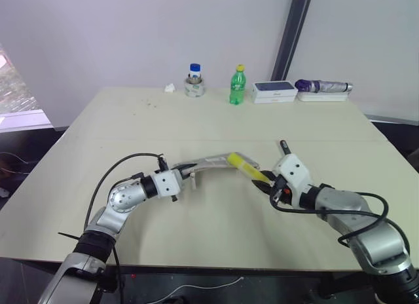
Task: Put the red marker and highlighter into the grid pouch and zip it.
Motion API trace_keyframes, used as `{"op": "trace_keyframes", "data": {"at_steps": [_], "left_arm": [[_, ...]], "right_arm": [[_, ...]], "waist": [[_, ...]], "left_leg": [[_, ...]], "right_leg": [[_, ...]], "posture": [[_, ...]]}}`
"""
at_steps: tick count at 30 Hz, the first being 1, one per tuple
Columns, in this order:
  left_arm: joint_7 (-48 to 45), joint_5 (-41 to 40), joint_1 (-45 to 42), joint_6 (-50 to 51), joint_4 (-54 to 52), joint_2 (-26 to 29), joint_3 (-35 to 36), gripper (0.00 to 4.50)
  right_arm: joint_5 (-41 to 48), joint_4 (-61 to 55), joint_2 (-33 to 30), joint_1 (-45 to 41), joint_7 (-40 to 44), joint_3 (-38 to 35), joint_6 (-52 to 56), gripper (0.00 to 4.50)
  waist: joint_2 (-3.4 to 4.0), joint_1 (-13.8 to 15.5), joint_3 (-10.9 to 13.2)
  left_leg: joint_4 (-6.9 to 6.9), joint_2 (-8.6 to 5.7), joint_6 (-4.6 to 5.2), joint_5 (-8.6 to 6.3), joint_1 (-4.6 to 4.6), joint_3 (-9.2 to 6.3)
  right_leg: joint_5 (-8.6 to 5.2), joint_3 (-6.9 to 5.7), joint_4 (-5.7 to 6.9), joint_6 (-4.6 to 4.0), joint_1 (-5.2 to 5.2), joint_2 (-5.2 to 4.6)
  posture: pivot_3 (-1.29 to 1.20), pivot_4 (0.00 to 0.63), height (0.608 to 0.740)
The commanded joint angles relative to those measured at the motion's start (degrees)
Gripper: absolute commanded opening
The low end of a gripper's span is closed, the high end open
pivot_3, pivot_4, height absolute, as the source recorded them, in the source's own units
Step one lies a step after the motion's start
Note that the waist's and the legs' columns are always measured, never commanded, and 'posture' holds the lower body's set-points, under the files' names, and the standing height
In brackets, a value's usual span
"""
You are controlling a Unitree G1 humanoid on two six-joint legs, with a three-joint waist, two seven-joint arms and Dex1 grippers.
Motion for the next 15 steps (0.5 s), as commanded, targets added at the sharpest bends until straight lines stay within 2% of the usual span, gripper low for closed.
{"op": "trace_keyframes", "data": {"at_steps": [1, 6, 10, 15], "left_arm": [[2.22, -0.29, -0.29, 0.85, -1.2, 0.04, 1.87, 0.0], [2.51, -0.3, -0.54, 0.74, -1.48, 0.08, 1.39, 0.0], [2.18, -0.29, -0.75, 0.41, -1.71, -0.09, 0.94, 0.0], [1.89, -0.31, -0.45, 0.46, -2.38, 0.01, 0.63, 0.0]], "right_arm": [[3.28, -4.79, -1.28, 2.74, 3.86, -3.71, -2.66, 0.87], [1.26, -4.66, -3.13, 4.93, 5.15, -2.38, -3.93, 0.87], [-2.09, -0.69, -1.86, 2.18, 2.16, -1.21, -4.69, 0.87], [-3.81, 1.28, -2.52, 1.88, 2.66, -0.42, -5.46, 0.87]], "waist": [[0.0, 0.07, 0.0], [0.0, -0.06, 0.0], [0.0, -0.22, 0.0], [0.0, 0.09, 0.0]], "left_leg": [[0.0, 0.0, 0.01, 0.0, 0.0, 0.0], [0.01, 0.0, 0.02, -0.01, 0.02, -0.01], [0.01, 0.02, 0.01, -0.01, 0.02, -0.02], [0.01, 0.0, -0.03, 0.02, 0.01, -0.02]], "right_leg": [[0.0, -0.01, 0.0, 0.0, 0.01, 0.0], [0.0, -0.01, -0.01, 0.0, 0.03, 0.0], [0.0, -0.01, 0.0, 0.0, 0.02, 0.03], [0.0, -0.01, -0.03, 0.0, 0.03, 0.0]], "posture": [[0.0, 0.15, 0.74], [0.0, 0.15, 0.74], [0.0, 0.15, 0.74], [0.0, 0.15, 0.74]]}}
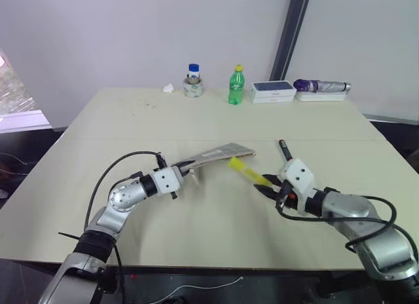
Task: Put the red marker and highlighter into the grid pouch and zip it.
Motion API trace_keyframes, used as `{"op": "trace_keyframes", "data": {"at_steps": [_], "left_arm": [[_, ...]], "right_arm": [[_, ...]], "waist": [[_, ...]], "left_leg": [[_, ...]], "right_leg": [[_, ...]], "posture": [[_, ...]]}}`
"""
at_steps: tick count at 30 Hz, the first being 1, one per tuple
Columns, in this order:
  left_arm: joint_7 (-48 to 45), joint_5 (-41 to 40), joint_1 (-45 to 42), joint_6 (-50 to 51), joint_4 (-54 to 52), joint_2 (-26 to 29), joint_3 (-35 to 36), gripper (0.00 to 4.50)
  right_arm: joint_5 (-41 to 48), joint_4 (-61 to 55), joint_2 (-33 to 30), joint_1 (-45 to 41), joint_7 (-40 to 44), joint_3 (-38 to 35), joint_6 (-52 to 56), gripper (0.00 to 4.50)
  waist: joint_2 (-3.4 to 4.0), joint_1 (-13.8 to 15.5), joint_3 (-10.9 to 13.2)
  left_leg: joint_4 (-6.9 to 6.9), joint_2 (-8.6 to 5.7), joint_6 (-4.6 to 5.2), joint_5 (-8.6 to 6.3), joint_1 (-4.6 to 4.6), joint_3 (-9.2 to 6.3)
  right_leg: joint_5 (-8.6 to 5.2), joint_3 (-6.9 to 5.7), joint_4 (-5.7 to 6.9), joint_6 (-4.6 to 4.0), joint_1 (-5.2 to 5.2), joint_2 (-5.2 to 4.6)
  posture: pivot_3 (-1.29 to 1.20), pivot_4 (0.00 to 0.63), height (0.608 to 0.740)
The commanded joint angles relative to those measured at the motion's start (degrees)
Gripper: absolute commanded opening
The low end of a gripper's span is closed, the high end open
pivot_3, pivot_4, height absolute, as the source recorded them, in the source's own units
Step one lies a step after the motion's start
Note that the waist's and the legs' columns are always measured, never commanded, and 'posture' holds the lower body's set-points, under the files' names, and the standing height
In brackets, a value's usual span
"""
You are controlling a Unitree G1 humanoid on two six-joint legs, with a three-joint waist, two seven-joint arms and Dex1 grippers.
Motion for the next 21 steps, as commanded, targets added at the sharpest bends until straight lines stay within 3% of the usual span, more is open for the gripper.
{"op": "trace_keyframes", "data": {"at_steps": [1, 21], "left_arm": [[-0.03, -0.24, -0.28, -1.03, -2.63, 0.23, 0.39, 0.0], [1.58, 5.88, -0.45, -4.02, -2.85, 1.44, -1.44, 0.0]], "right_arm": [[-1.24, -0.07, -0.57, -0.85, 0.33, -0.05, -1.83, 0.87], [0.89, -3.23, -3.31, -3.79, 6.39, 0.44, 0.09, 0.87]], "waist": [[0.0, -0.01, 0.0], [0.0, -0.12, 0.0]], "left_leg": [[0.0, -0.01, 0.0, 0.0, 0.0, 0.01], [0.0, 0.0, 0.04, -0.03, 0.0, 0.0]], "right_leg": [[0.0, 0.0, 0.0, 0.0, 0.0, -0.01], [0.0, 0.0, 0.0, 0.0, 0.0, 0.0]], "posture": [[0.0, 0.15, 0.74], [0.0, 0.15, 0.74]]}}
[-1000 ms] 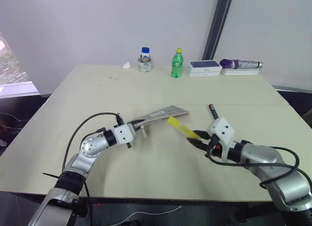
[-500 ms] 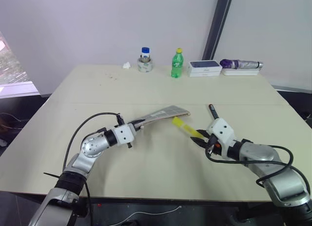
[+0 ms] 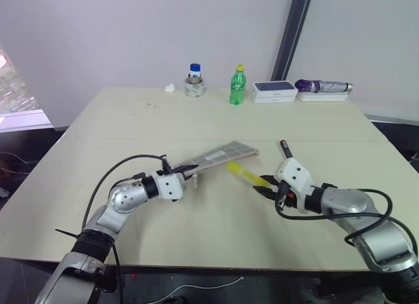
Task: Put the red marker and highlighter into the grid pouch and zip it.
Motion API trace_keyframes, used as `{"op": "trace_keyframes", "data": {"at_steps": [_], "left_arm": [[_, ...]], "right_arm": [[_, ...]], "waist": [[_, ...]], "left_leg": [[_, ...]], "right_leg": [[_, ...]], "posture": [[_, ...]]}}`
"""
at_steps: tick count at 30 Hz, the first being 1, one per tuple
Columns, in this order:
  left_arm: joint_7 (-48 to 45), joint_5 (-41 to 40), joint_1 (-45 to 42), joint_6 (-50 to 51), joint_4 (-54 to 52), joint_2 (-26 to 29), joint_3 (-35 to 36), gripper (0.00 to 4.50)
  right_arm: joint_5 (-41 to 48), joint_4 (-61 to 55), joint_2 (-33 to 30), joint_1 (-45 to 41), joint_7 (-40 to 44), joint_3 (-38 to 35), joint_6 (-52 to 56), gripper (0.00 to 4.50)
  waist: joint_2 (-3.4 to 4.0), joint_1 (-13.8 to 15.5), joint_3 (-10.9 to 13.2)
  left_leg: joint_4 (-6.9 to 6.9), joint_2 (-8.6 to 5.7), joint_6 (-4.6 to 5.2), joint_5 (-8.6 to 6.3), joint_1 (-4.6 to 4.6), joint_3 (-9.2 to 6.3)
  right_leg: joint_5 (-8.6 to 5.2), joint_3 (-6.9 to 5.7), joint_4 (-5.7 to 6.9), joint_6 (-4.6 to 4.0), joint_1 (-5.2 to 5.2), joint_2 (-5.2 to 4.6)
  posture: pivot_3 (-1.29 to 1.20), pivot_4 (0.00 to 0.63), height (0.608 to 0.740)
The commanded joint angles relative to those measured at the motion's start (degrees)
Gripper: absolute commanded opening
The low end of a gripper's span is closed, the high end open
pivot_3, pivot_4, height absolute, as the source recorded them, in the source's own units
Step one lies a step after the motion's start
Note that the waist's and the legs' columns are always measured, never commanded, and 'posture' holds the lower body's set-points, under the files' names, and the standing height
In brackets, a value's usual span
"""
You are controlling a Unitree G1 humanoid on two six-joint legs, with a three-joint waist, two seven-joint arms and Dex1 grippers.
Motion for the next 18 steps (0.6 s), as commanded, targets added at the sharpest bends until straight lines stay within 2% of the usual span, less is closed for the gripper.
{"op": "trace_keyframes", "data": {"at_steps": [1, 11, 15, 18], "left_arm": [[0.47, 0.04, -0.35, -0.38, -1.5, 0.05, -0.1, 0.0], [-0.06, 0.61, -0.24, -1.77, -2.49, 0.09, -1.6, 0.0], [0.03, 0.41, -0.71, -1.89, -3.15, 0.03, -1.48, 0.0], [-0.36, 0.92, -1.38, -2.68, -3.53, 0.35, -1.85, 0.0]], "right_arm": [[0.94, -2.68, -0.41, -1.7, 0.3, -1.23, 0.3, 0.87], [-2.07, 1.19, -1.01, -2.65, -0.37, 0.94, 0.03, 0.87], [-7.62, 3.96, -4.17, -3.68, 1.06, 4.68, -3.89, 0.87], [-7.88, 4.97, -3.74, -5.94, 1.78, 4.82, -5.38, 0.87]], "waist": [[0.0, -0.01, 0.0], [0.0, 0.02, 0.0], [0.0, -0.01, 0.0], [0.0, -0.02, 0.0]], "left_leg": [[0.0, 0.0, 0.0, 0.0, 0.0, 0.0], [0.02, -0.01, -0.01, 0.01, 0.0, 0.0], [0.01, -0.01, -0.01, 0.01, 0.0, 0.0], [0.01, 0.0, -0.01, 0.01, 0.0, 0.0]], "right_leg": [[0.0, 0.0, 0.0, 0.0, 0.0, 0.0], [0.0, 0.0, 0.0, 0.0, 0.01, -0.01], [0.0, 0.0, 0.0, 0.0, 0.0, -0.01], [0.0, 0.0, 0.0, 0.0, -0.01, -0.01]], "posture": [[0.0, 0.15, 0.74], [0.0, 0.15, 0.74], [0.0, 0.15, 0.74], [0.0, 0.15, 0.74]]}}
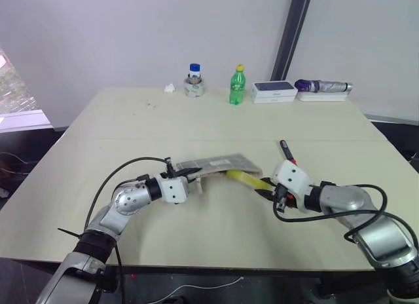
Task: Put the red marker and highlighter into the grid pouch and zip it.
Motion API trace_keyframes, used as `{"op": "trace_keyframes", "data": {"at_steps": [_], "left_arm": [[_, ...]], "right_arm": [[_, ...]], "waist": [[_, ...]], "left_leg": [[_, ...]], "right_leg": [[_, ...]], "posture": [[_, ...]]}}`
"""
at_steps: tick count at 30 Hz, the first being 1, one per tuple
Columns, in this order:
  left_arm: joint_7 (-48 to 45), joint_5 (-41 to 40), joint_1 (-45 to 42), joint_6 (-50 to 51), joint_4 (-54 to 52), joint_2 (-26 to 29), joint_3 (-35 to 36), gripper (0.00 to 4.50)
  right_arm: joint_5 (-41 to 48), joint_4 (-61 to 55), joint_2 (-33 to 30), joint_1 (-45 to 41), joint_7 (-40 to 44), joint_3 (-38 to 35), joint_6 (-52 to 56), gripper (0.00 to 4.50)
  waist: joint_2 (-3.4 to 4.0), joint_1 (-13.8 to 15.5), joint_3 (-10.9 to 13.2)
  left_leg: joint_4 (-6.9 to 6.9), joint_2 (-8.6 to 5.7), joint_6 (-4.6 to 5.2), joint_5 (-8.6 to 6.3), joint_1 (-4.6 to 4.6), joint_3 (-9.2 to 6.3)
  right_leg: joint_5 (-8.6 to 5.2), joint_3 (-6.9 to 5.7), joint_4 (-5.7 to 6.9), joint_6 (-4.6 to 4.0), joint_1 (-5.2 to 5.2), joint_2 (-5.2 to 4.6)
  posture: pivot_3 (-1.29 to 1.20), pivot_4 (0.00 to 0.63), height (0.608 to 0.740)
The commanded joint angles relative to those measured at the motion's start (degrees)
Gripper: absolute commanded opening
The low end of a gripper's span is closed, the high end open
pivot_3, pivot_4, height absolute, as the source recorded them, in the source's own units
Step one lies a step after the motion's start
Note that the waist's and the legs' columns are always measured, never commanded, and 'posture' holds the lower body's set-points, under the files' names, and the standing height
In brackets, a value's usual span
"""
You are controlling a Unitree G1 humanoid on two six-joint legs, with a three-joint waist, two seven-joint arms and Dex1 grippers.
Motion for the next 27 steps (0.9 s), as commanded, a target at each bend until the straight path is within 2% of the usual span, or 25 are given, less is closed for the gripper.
{"op": "trace_keyframes", "data": {"at_steps": [1, 4, 7, 10, 14, 21, 23, 27], "left_arm": [[-0.65, 0.69, -1.64, -2.44, -2.8, 0.95, -0.78, 0.0], [-5.24, 1.08, -2.74, -4.4, -4.43, 3.08, -3.64, 0.0], [-8.31, -3.57, -3.32, -0.92, -7.43, 2.14, -4.0, 0.0], [-10.37, -7.86, -3.64, 2.86, -9.95, 0.79, -3.31, 0.0], [-12.57, -10.57, -3.01, 4.12, -10.67, 1.14, -2.66, 0.0], [-11.97, -9.76, -2.59, 4.55, -9.32, 1.95, -1.31, 0.0], [-11.33, -9.16, -2.5, 4.63, -8.98, 1.94, -1.11, 0.0], [-9.97, -8.53, -2.01, 5.35, -8.56, 2.18, -0.43, 0.0]], "right_arm": [[-1.42, -0.26, -0.13, -3.95, 1.31, 0.34, -3.37, 0.87], [-9.32, -0.32, -3.78, -8.13, 4.91, 6.83, -8.98, 0.87], [-9.14, -0.94, 0.45, -12.6, 4.92, 9.49, -5.93, 0.87], [-13.26, 0.62, 1.46, -14.49, 5.36, 12.35, -9.83, 0.87], [-14.02, 1.28, 2.45, -14.73, 6.44, 12.57, -14.16, 0.87], [-15.95, 4.13, 2.76, -14.06, 6.26, 11.17, -19.24, 0.87], [-14.92, 4.49, 3.09, -14.08, 6.37, 9.93, -19.16, 1.9], [-12.32, 1.1, 2.12, -12.71, 7.63, 6.84, -16.48, 3.61]], "waist": [[0.0, -0.01, 0.0], [0.01, -0.12, 0.0], [0.01, -0.16, 0.0], [0.01, 0.06, 0.0], [0.0, -0.02, 0.0], [0.0, -0.11, 0.0], [0.0, -0.11, 0.0], [0.0, 0.08, 0.0]], "left_leg": [[0.0, 0.0, -0.03, 0.01, 0.0, 0.0], [-0.02, 0.0, -0.09, 0.05, 0.0, 0.01], [-0.04, 0.02, -0.09, 0.05, 0.0, 0.01], [-0.02, 0.01, -0.2, 0.12, -0.02, 0.01], [0.02, -0.01, -0.18, 0.1, -0.03, 0.0], [0.01, 0.01, -0.18, 0.11, -0.03, 0.0], [0.01, 0.01, -0.19, 0.11, -0.03, 0.0], [0.02, 0.0, -0.19, 0.11, -0.03, 0.0]], "right_leg": [[0.0, 0.0, 0.0, 0.0, -0.01, 0.0], [0.0, 0.0, 0.0, 0.0, -0.03, 0.01], [0.0, 0.01, 0.0, 0.0, -0.04, 0.02], [0.0, 0.01, 0.0, 0.0, -0.04, 0.0], [0.0, 0.0, -0.04, 0.0, -0.01, -0.02], [0.0, 0.0, -0.03, 0.0, -0.02, 0.0], [0.0, 0.0, -0.03, 0.0, -0.02, 0.0], [0.0, 0.0, -0.03, 0.0, -0.01, -0.01]], "posture": [[0.0, 0.15, 0.74], [0.0, 0.15, 0.74], [0.0, 0.15, 0.74], [0.0, 0.15, 0.74], [0.0, 0.15, 0.74], [0.0, 0.15, 0.74], [0.0, 0.15, 0.74], [0.0, 0.15, 0.74]]}}
